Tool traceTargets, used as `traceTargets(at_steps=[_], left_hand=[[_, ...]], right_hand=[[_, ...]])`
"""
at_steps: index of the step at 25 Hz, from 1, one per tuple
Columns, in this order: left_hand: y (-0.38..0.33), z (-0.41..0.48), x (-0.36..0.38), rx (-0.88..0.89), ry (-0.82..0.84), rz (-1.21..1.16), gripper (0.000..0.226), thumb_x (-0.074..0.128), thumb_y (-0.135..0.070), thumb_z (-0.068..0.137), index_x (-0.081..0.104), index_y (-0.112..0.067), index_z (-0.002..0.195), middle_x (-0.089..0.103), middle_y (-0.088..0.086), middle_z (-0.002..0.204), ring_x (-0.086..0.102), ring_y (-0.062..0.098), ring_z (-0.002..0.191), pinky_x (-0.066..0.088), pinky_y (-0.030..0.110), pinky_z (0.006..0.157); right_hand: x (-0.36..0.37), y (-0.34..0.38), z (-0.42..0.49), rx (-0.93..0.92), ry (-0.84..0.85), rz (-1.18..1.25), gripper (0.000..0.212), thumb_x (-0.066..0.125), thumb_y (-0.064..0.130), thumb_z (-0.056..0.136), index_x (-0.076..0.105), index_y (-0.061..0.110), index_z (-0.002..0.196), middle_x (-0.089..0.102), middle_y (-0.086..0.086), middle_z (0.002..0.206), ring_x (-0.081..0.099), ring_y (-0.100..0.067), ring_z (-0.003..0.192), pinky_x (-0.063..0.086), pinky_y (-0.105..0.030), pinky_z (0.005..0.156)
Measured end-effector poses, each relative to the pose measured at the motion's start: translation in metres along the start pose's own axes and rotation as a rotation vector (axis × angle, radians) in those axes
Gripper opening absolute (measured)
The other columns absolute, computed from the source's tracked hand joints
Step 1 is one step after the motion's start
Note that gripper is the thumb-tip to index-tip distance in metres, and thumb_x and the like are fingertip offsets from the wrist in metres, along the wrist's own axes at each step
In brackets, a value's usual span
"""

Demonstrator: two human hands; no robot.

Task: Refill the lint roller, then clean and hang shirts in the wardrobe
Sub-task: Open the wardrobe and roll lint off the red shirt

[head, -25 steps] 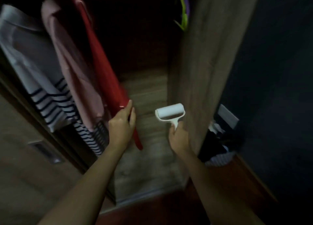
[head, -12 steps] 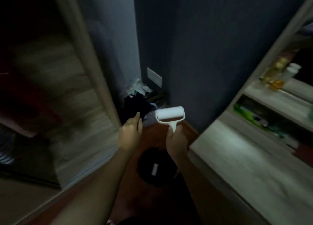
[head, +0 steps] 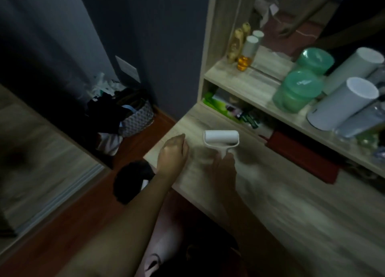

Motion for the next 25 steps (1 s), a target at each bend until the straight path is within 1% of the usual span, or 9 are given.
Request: traceTargets(at_steps=[3, 5, 7, 8, 11, 14, 19, 22, 25], left_hand=[[-0.014, 0.004, 0.051, -0.017, 0.137, 0.068, 0.038, 0.049, -0.016, 0.094, 0.055, 0.003, 0.126, 0.056, 0.023, 0.13, 0.053, 0.033, 0.122, 0.04, 0.037, 0.103], [-0.02, 0.005, 0.081, 0.008, 0.213, 0.136, 0.044, 0.045, -0.019, 0.096, 0.045, -0.001, 0.136, 0.045, 0.019, 0.142, 0.038, 0.03, 0.135, 0.03, 0.035, 0.111], [-0.022, 0.004, 0.105, 0.03, 0.278, 0.2, 0.049, 0.04, -0.025, 0.099, 0.035, -0.004, 0.142, 0.036, 0.015, 0.149, 0.027, 0.028, 0.141, 0.023, 0.035, 0.115], [-0.02, 0.002, 0.114, 0.016, 0.31, 0.227, 0.051, 0.037, -0.029, 0.099, 0.032, -0.006, 0.144, 0.032, 0.014, 0.151, 0.023, 0.027, 0.143, 0.021, 0.036, 0.116], [-0.014, -0.009, 0.132, -0.033, 0.396, 0.283, 0.054, 0.03, -0.035, 0.1, 0.024, -0.008, 0.147, 0.023, 0.011, 0.156, 0.015, 0.026, 0.145, 0.018, 0.039, 0.117], [-0.018, -0.009, 0.131, -0.034, 0.41, 0.29, 0.056, 0.028, -0.036, 0.101, 0.021, -0.008, 0.148, 0.02, 0.011, 0.156, 0.012, 0.026, 0.145, 0.015, 0.039, 0.117], [-0.027, 0.017, 0.087, 0.002, 0.381, 0.337, 0.056, 0.029, -0.035, 0.101, 0.019, -0.007, 0.148, 0.018, 0.012, 0.157, 0.012, 0.025, 0.145, 0.013, 0.036, 0.118], [-0.046, 0.056, 0.013, 0.033, 0.259, 0.323, 0.056, 0.031, -0.035, 0.101, 0.02, -0.006, 0.148, 0.017, 0.012, 0.157, 0.012, 0.025, 0.146, 0.012, 0.035, 0.117], [-0.059, 0.1, -0.095, 0.073, 0.05, 0.343, 0.055, 0.033, -0.033, 0.101, 0.023, -0.004, 0.147, 0.021, 0.014, 0.155, 0.016, 0.026, 0.145, 0.014, 0.035, 0.116]], right_hand=[[-0.017, -0.023, 0.014, -0.039, 0.059, -0.087, 0.041, 0.04, 0.019, 0.095, 0.039, -0.003, 0.129, 0.041, -0.028, 0.131, 0.042, -0.042, 0.12, 0.037, -0.047, 0.099], [-0.028, -0.041, 0.027, 0.061, -0.027, -0.09, 0.046, 0.034, 0.033, 0.097, 0.042, -0.004, 0.123, 0.044, -0.025, 0.128, 0.048, -0.039, 0.115, 0.04, -0.042, 0.093], [-0.032, -0.049, 0.033, 0.08, -0.127, -0.107, 0.068, 0.02, 0.052, 0.089, 0.048, -0.005, 0.113, 0.051, -0.024, 0.12, 0.052, -0.037, 0.109, 0.041, -0.04, 0.086], [-0.03, -0.053, 0.034, 0.065, -0.136, -0.121, 0.068, 0.021, 0.053, 0.089, 0.05, -0.004, 0.111, 0.052, -0.024, 0.118, 0.052, -0.037, 0.109, 0.041, -0.04, 0.086], [-0.02, -0.065, 0.039, 0.037, -0.087, -0.189, 0.044, 0.038, 0.039, 0.096, 0.05, 0.0, 0.113, 0.052, -0.019, 0.118, 0.049, -0.033, 0.111, 0.039, -0.037, 0.088], [-0.027, -0.068, 0.04, 0.011, -0.112, -0.25, 0.048, 0.039, 0.046, 0.094, 0.05, 0.003, 0.113, 0.053, -0.016, 0.116, 0.05, -0.03, 0.107, 0.041, -0.036, 0.085], [-0.072, -0.021, 0.024, -0.167, -0.362, -0.195, 0.06, 0.034, 0.058, 0.084, 0.055, 0.004, 0.103, 0.058, -0.014, 0.098, 0.056, -0.028, 0.087, 0.04, -0.031, 0.07], [-0.097, 0.065, 0.019, -0.4, -0.366, -0.134, 0.045, 0.045, 0.047, 0.088, 0.055, 0.006, 0.102, 0.058, -0.013, 0.096, 0.054, -0.027, 0.087, 0.043, -0.036, 0.076], [-0.113, 0.18, 0.009, -0.66, -0.353, -0.138, 0.041, 0.043, 0.044, 0.092, 0.053, 0.006, 0.106, 0.056, -0.015, 0.103, 0.052, -0.031, 0.095, 0.041, -0.038, 0.078]])
Point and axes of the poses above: each hand's wrist, its own z-axis towards the middle knuckle, its own x-axis out of the palm, y = z × x, the point moved 8 cm from there along z, towards the middle knuckle
